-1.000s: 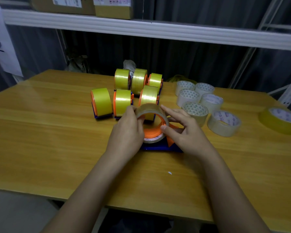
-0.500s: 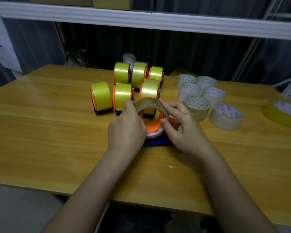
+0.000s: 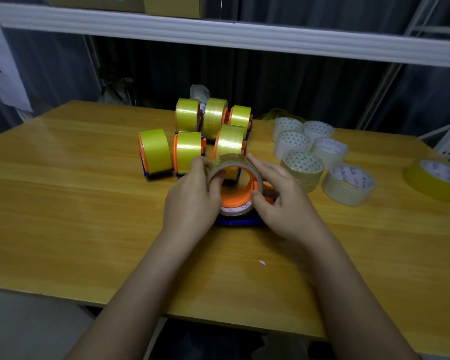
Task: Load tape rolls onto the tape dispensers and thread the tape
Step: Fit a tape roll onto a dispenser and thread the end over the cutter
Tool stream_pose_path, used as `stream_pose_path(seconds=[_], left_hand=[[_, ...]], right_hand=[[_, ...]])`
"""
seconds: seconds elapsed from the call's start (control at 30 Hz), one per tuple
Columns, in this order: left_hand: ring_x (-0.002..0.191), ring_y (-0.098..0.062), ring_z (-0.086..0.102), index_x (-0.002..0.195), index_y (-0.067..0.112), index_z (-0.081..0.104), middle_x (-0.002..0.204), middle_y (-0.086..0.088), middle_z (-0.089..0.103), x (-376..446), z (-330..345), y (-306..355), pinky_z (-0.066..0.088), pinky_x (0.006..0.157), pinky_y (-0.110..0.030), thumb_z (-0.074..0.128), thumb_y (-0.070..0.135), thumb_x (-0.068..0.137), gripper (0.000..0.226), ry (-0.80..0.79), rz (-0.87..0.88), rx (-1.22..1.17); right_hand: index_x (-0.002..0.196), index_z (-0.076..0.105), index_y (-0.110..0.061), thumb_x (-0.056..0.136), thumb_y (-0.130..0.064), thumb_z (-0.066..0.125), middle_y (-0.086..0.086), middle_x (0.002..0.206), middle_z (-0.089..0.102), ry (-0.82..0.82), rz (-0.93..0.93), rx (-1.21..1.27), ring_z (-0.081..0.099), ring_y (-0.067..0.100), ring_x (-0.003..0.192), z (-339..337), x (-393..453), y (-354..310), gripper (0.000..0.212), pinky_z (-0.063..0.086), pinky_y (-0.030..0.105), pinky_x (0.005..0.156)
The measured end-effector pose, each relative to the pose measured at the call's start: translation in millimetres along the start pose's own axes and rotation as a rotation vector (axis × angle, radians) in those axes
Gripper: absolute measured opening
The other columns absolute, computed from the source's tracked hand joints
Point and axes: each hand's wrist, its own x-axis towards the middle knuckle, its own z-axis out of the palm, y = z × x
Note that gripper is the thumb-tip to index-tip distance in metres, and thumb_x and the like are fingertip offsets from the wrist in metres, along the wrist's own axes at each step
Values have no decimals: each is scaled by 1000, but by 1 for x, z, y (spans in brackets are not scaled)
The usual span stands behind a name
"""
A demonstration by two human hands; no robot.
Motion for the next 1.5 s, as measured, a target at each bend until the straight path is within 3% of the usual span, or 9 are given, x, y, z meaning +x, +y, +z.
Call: stream_pose_path(seconds=[0.13, 0.23, 0.6, 0.83, 1.1, 1.2, 1.3, 1.43, 1.5], left_hand=[[117, -16, 53, 144, 21, 34, 128, 2, 55, -2, 1, 2, 42, 88, -26, 49, 25, 98, 49, -114, -27, -64], [122, -17, 49, 148, 19, 28, 136, 0, 51, -5, 2, 3, 38, 87, -23, 43, 23, 100, 51, -107, 2, -11], [110, -22, 56, 146, 14, 30, 126, -5, 59, -6, 3, 4, 38, 76, -24, 44, 20, 100, 49, 21, 97, 79], [101, -18, 58, 138, 17, 42, 109, 3, 59, -7, 6, 1, 44, 77, -29, 46, 22, 99, 39, -21, 78, 4], [62, -7, 48, 113, 18, 40, 75, 12, 45, -2, 8, 1, 31, 48, -20, 48, 26, 97, 20, -49, -20, 23], [76, -16, 58, 111, 22, 38, 84, 10, 51, -2, 4, 2, 40, 55, -30, 52, 47, 92, 35, -108, -24, -10], [84, -5, 58, 115, 26, 40, 99, 11, 56, -3, -7, 7, 47, 67, -29, 35, 78, 71, 69, -157, -19, -188], [94, -12, 62, 107, 22, 58, 90, 1, 68, 9, -15, 13, 45, 82, -26, 18, 82, 80, 78, -163, -58, -532], [98, -9, 63, 100, 22, 62, 91, 7, 69, 12, -14, 20, 47, 90, -27, 26, 71, 88, 62, -286, -130, -678]], right_hand=[[147, 36, -31, 92, -11, 55, -18, 130, 44, 23, 2, 13, 53, 1, 104, -4, 2, 0, 62, 48, 15, 82], [147, 39, -28, 92, -8, 55, -16, 130, 46, 4, 13, 52, 47, -10, 112, -5, 2, 1, 60, 43, 8, 90], [143, 45, -26, 94, -2, 56, -11, 125, 49, -19, 51, 223, 45, -13, 113, -8, 2, 0, 56, 40, 5, 91], [144, 44, -25, 91, -10, 57, -12, 125, 51, 67, -28, -20, 50, -9, 95, -3, 2, 3, 56, 43, 7, 79], [143, 45, -22, 96, -10, 55, -3, 134, 57, 142, -104, -140, 50, -3, 112, -1, 1, 4, 50, 36, -1, 84], [140, 50, -22, 95, -9, 55, -2, 122, 64, 167, -111, -84, 57, -10, 86, -3, 1, 4, 47, 42, 4, 72], [137, 52, -19, 96, -5, 53, -2, 106, 68, 257, -116, 75, 58, -7, 67, -7, 1, 3, 44, 44, 10, 57], [133, 53, -7, 94, 5, 46, -8, 118, 62, 452, -191, 239, 57, -5, 113, -9, 3, 0, 42, 44, 10, 91], [134, 52, -4, 94, 7, 46, -6, 121, 61, 504, -208, 268, 55, -1, 119, -9, 3, -2, 42, 43, 13, 96]])
